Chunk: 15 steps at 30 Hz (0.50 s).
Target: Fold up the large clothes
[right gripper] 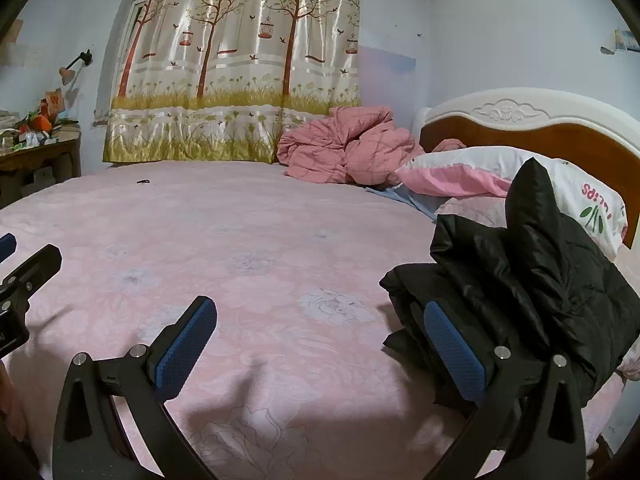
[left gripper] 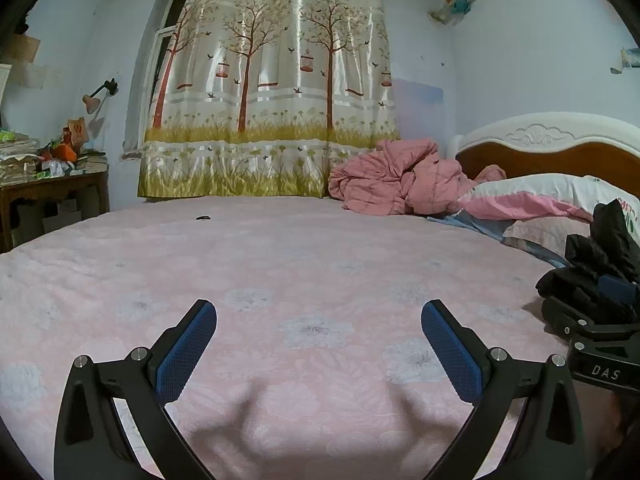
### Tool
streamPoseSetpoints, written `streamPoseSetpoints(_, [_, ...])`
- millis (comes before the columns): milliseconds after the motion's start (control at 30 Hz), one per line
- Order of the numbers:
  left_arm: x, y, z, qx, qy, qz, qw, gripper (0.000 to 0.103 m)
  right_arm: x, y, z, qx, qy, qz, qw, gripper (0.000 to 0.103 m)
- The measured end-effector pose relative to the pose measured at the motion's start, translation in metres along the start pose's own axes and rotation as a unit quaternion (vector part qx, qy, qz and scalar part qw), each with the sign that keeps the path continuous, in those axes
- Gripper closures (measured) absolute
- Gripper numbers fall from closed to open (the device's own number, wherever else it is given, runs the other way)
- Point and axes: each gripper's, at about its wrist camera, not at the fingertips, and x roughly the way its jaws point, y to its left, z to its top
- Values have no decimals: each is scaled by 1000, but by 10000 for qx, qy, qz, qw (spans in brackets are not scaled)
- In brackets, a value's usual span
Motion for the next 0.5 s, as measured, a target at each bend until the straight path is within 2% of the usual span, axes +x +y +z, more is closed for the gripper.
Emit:
streamPoseSetpoints(233, [4,13,0,-225,136,-65,9996,0,3,-6,0,69,56,-12,10000,0])
streamPoseSetpoints(500, [7,11,0,-167,221,-99,9996,0,4,-6,0,35,76,3,10000,0])
